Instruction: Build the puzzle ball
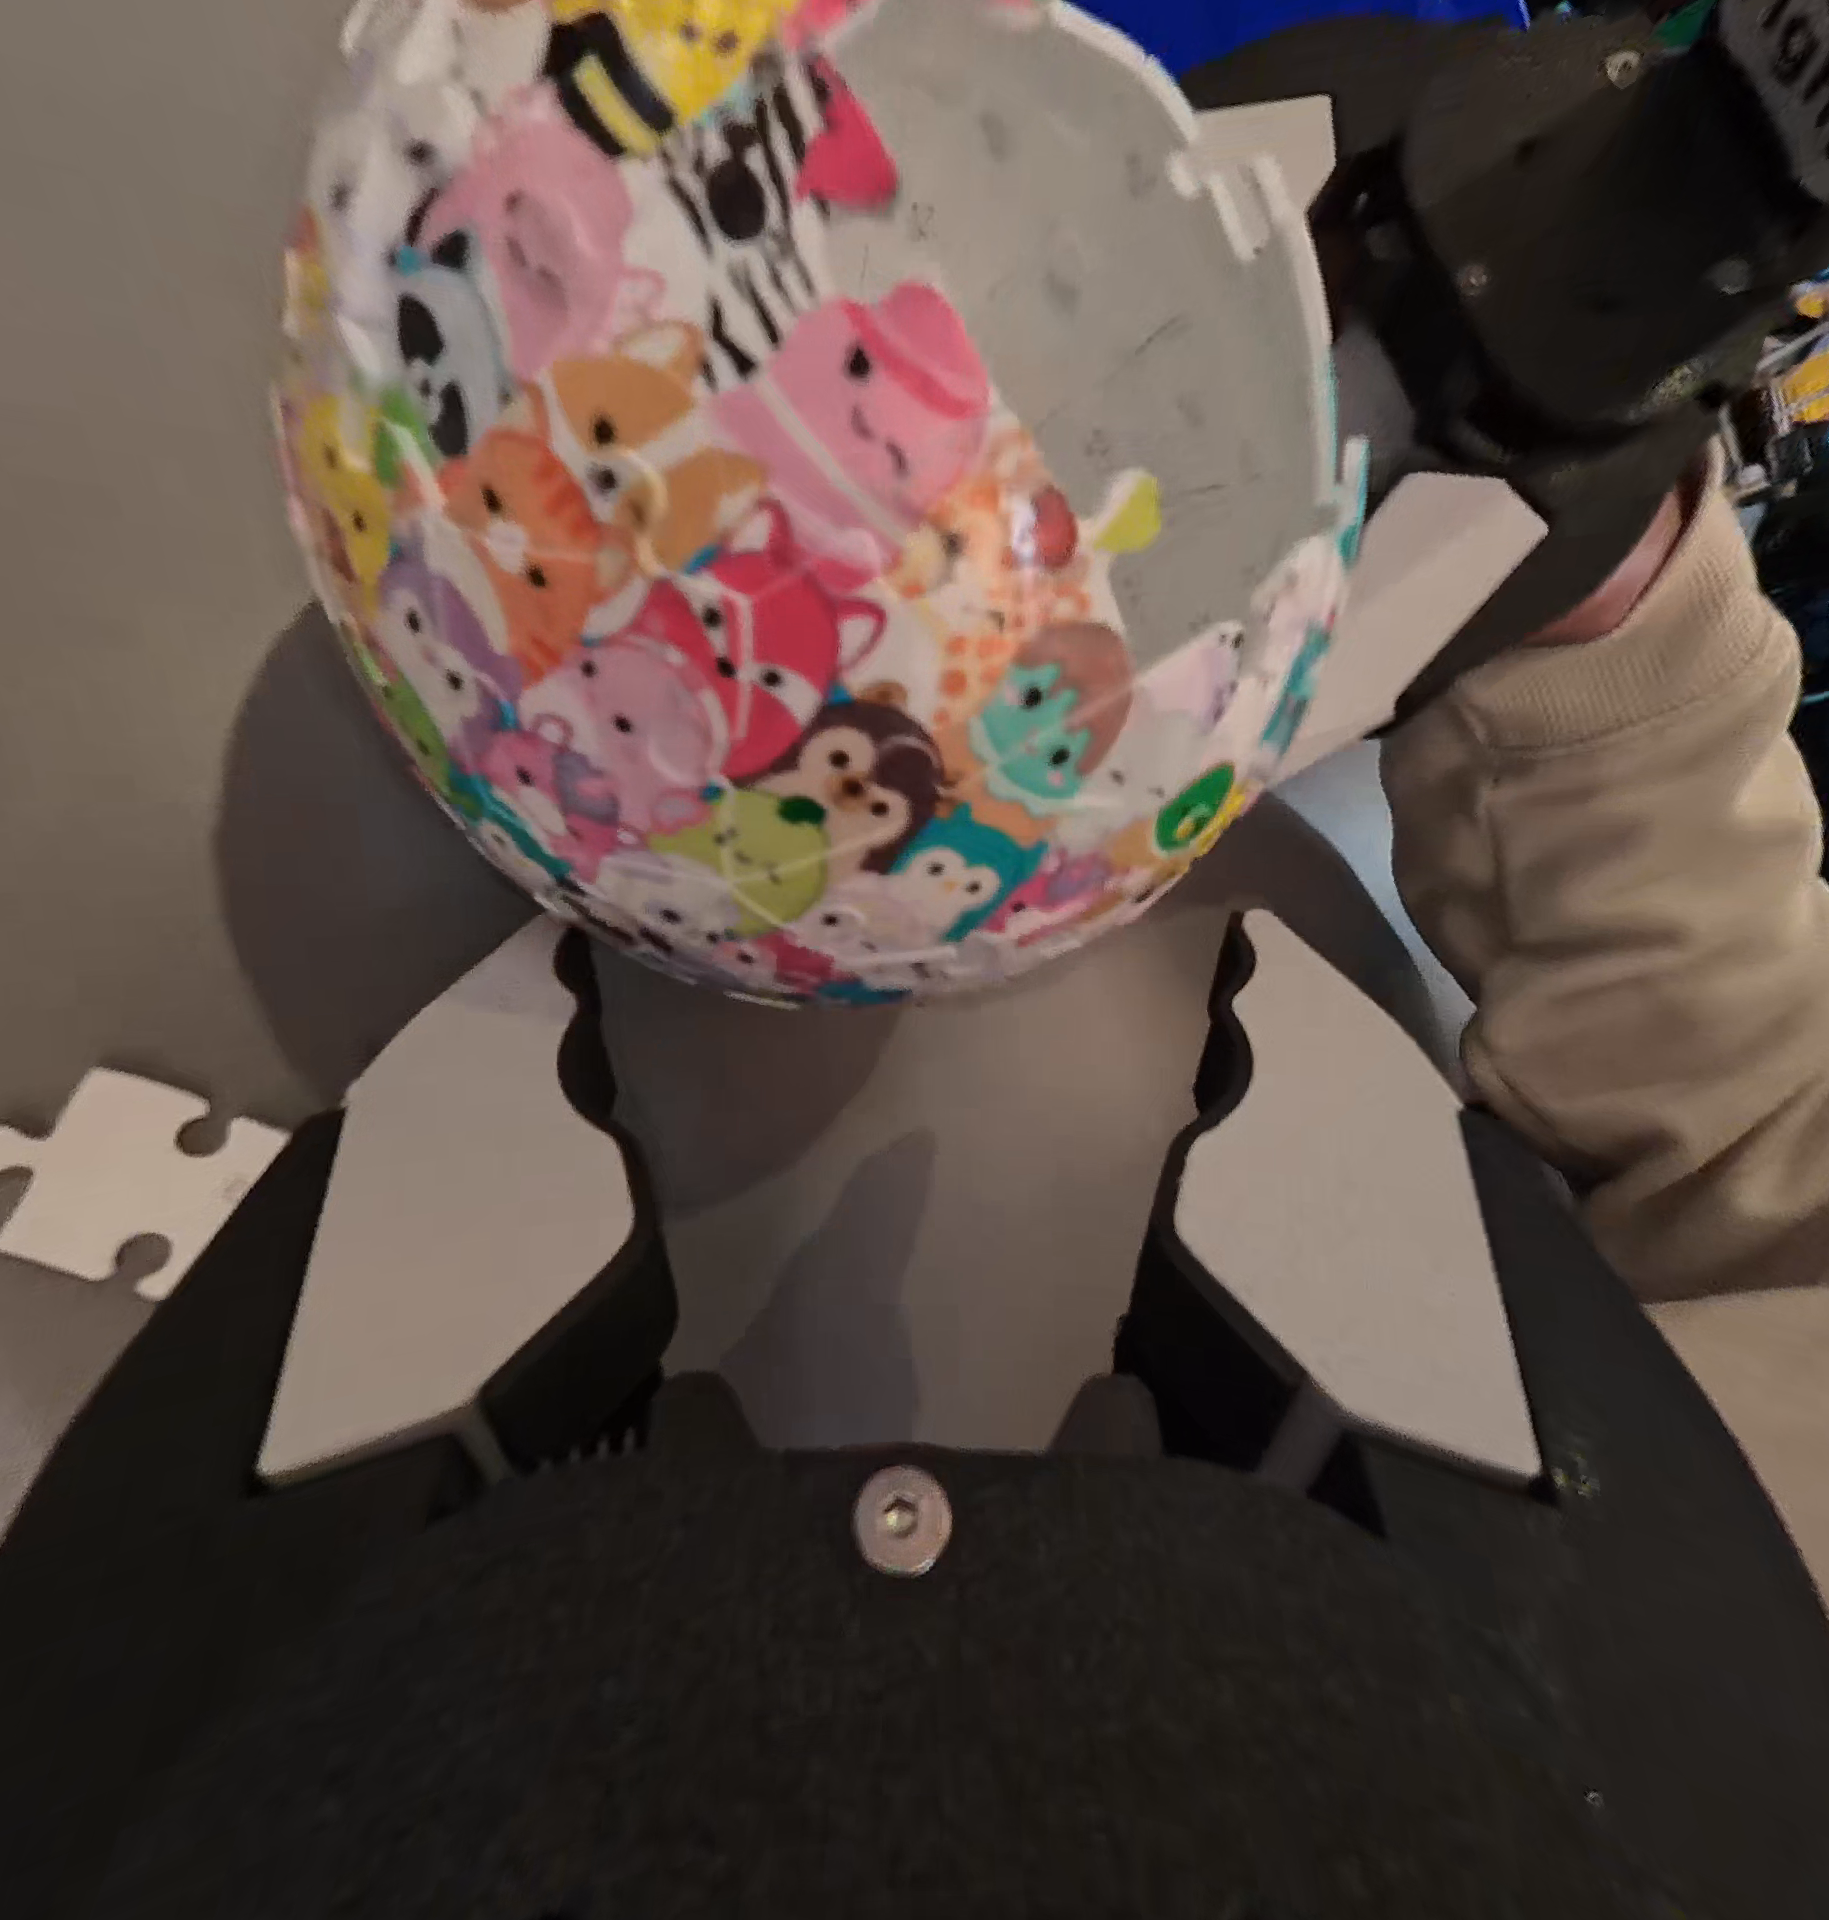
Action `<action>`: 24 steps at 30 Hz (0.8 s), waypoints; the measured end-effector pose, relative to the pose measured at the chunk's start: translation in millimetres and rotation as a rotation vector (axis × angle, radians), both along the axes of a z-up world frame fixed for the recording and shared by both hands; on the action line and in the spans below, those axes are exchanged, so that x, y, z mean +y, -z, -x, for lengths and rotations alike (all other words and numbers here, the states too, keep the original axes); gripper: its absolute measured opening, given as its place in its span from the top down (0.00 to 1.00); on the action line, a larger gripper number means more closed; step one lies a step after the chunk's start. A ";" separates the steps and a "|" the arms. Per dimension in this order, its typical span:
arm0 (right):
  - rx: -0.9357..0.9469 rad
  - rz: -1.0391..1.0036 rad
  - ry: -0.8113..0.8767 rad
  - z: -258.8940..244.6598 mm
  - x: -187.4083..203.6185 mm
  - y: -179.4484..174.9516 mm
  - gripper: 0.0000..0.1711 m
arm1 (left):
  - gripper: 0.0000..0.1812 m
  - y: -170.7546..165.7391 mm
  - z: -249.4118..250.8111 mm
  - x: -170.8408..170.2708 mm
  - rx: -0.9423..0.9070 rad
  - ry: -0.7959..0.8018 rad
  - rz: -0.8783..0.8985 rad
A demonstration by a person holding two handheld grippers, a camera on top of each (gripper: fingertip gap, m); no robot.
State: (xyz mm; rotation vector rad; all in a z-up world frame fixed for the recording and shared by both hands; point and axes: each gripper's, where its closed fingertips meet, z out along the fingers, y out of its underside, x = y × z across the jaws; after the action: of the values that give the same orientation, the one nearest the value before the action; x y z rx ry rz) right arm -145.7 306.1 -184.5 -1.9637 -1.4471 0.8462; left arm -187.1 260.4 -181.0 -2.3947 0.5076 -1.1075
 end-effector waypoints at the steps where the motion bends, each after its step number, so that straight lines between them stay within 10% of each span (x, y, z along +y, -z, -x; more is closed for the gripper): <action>1: 0.001 -0.001 -0.014 2.9 -3.0 -0.6 0.37 | 0.39 0.6 -0.7 2.5 0.007 -0.005 0.003; 24: 0.021 0.037 0.201 2.8 -42.5 19.5 0.36 | 0.37 -12.6 30.6 21.0 0.292 0.345 -0.183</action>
State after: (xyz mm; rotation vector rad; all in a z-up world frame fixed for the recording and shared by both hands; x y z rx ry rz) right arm -148.6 263.7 -204.0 -2.0798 -1.2051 0.8056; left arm -217.6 281.5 -168.4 -2.3699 1.1049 -0.7987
